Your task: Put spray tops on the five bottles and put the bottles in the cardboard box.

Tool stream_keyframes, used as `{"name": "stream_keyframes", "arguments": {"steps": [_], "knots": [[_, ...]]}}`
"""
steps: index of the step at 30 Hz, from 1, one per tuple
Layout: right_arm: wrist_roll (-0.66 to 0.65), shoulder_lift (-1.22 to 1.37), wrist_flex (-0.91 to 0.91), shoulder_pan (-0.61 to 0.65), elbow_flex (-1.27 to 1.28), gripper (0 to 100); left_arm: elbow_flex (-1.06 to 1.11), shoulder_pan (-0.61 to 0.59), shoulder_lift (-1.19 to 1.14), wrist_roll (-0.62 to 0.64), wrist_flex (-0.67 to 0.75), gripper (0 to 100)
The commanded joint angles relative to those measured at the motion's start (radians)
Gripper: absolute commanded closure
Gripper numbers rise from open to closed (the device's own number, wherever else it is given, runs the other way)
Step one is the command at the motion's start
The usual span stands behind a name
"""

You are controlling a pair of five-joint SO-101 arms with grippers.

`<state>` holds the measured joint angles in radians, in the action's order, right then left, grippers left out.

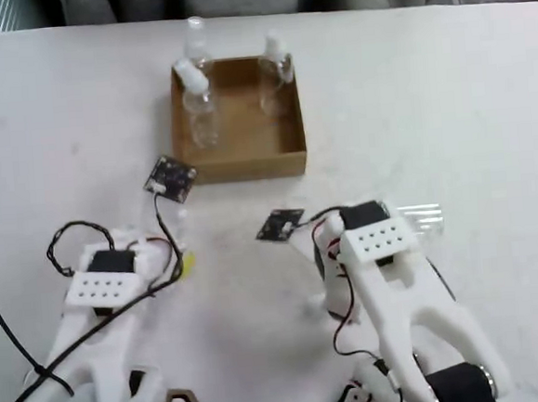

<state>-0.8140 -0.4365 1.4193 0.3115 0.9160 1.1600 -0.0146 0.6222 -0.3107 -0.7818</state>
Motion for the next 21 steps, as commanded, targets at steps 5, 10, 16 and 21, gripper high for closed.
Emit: {"name": "stream_keyframes", "arguments": {"steps": [5,10,16,21], "knots": [[0.097,-0.053,-0.219,-0.012,0.109,98.1,-0.008,0.001,0.027,-0.012,0.018,89],[0.178,-0.053,-0.331,-0.007,0.152,98.1,-0.008,0.001,0.027,-0.012,0.018,89],[0.238,-0.051,-0.394,-0.004,0.152,98.1,-0.008,0.001,0.027,-0.012,0.018,89],[0.290,-0.051,-0.469,-0.002,0.150,98.1,-0.008,0.001,0.027,-0.012,0.018,89]]}}
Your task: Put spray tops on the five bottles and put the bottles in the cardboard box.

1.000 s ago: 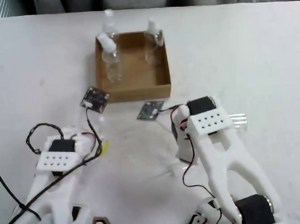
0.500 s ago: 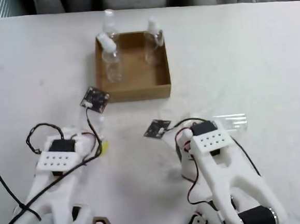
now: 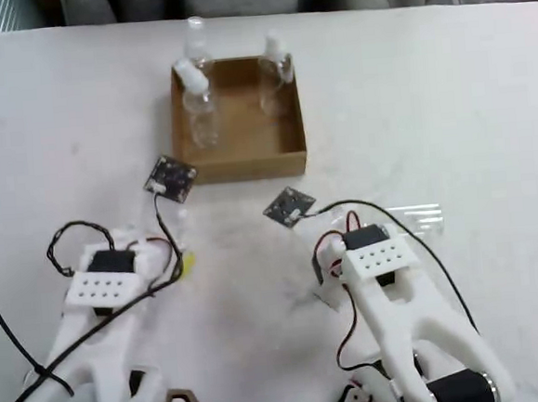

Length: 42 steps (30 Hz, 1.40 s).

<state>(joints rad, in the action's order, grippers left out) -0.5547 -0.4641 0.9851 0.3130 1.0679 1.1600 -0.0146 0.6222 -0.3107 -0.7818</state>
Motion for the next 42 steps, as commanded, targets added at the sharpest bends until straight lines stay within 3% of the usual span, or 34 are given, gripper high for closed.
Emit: {"name": "stream_keyframes", "arguments": {"steps": [1,9,21,31,36,42], "knots": [[0.043,-0.024,-0.042,-0.002,-0.005,98.1,-0.008,0.001,0.027,-0.012,0.018,89],[0.166,-0.025,-0.074,0.124,-0.017,98.1,-0.008,0.001,0.027,-0.012,0.018,89],[0.405,-0.033,0.007,0.124,-0.135,98.1,-0.008,0.001,0.027,-0.012,0.018,89],[0.425,-0.035,0.050,0.157,-0.147,97.8,-0.009,0.001,0.028,-0.014,0.025,89],[0.525,-0.035,0.053,0.160,-0.149,88.8,-0.006,0.001,0.028,-0.063,0.040,89],[0.631,-0.035,0.053,0.225,-0.153,87.5,-0.006,0.002,0.028,-0.063,0.040,89]]}}
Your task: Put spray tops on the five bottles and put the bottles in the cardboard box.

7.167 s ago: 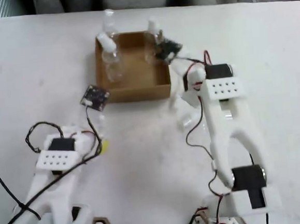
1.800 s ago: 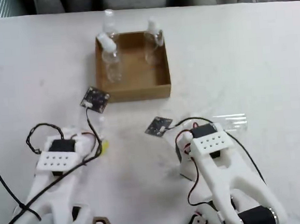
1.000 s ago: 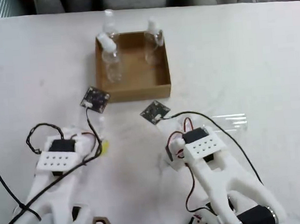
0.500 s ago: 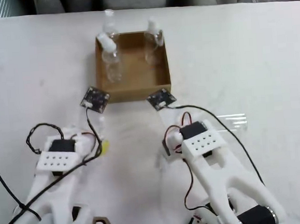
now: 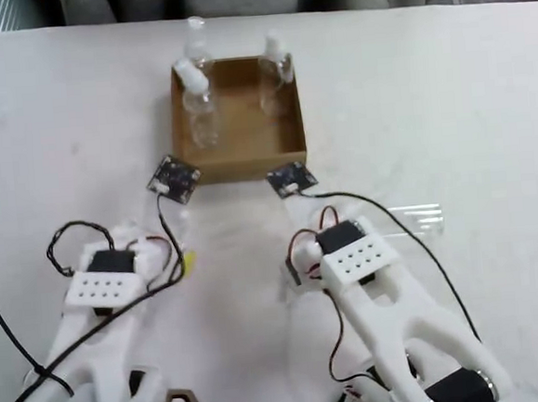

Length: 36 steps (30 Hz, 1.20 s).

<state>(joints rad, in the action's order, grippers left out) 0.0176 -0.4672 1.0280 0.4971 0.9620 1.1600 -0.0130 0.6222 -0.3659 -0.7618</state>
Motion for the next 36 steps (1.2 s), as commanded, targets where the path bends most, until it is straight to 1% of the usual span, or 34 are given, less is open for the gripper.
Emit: {"name": "stream_keyframes", "arguments": {"steps": [1,4,8,15,17,22,24,27,31,36], "knots": [[0.092,-0.031,0.008,0.056,-0.049,87.5,-0.008,0.001,0.028,-0.008,0.020,89],[0.176,-0.031,-0.013,0.088,-0.048,87.5,-0.008,0.001,0.028,-0.009,0.028,89],[0.238,-0.030,-0.015,0.094,-0.048,87.5,-0.008,0.001,0.028,-0.009,0.028,89],[0.262,-0.036,-0.007,0.096,-0.051,87.5,-0.006,0.001,0.028,-0.009,0.034,89],[0.282,-0.071,-0.005,0.097,-0.048,87.5,-0.006,0.001,0.028,-0.009,0.034,89],[0.284,-0.157,-0.025,0.114,0.002,86.9,-0.006,0.002,0.028,-0.009,0.034,89],[0.285,-0.153,-0.045,0.114,0.023,83.6,-0.006,0.002,0.028,-0.009,0.034,89],[0.321,-0.120,-0.048,0.116,0.029,79.4,-0.006,0.002,0.028,-0.011,0.035,89],[0.324,-0.079,-0.047,0.148,0.017,79.3,-0.003,0.002,0.024,-0.011,0.055,89],[0.324,-0.044,-0.047,0.153,0.012,79.3,-0.003,0.002,0.024,-0.011,0.057,89]]}}
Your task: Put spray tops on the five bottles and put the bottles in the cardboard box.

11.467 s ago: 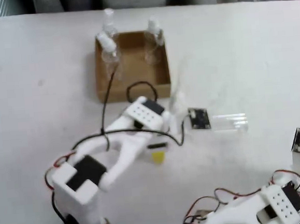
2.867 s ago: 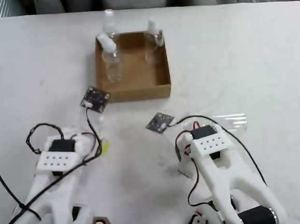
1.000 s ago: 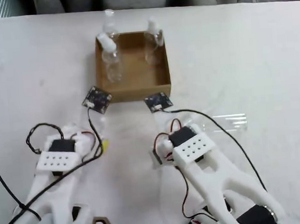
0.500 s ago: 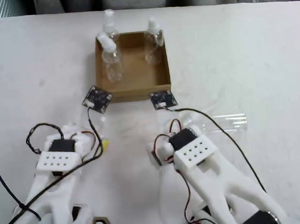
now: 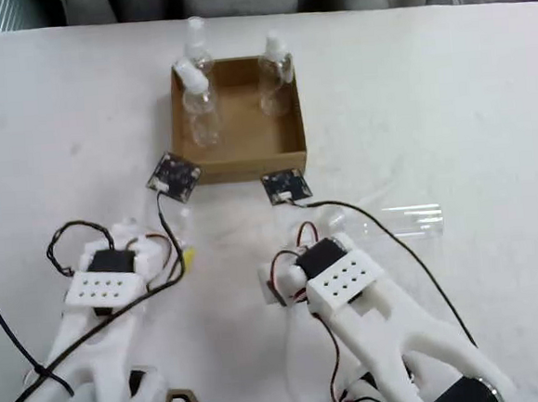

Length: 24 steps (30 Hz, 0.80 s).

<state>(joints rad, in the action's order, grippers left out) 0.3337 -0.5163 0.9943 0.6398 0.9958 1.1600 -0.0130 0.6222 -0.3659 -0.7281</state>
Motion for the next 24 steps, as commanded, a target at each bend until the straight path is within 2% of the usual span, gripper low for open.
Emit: {"name": "stream_keyframes", "arguments": {"steps": [1,7,13,22,24], "knots": [[0.006,0.015,-0.013,0.010,-0.023,79.4,-0.003,0.002,0.024,-0.011,0.025,89],[-0.006,0.130,-0.041,0.008,-0.044,85.6,-0.002,0.018,0.021,-0.011,0.034,89],[-0.043,0.259,-0.013,0.008,-0.115,86.1,-0.002,0.033,0.021,-0.011,0.034,89],[-0.049,0.289,0.001,0.008,-0.135,87.1,0.000,0.033,0.021,-0.011,0.034,89],[-0.049,0.286,0.001,0.005,-0.135,92.1,0.000,0.033,0.021,-0.011,0.034,89]]}}
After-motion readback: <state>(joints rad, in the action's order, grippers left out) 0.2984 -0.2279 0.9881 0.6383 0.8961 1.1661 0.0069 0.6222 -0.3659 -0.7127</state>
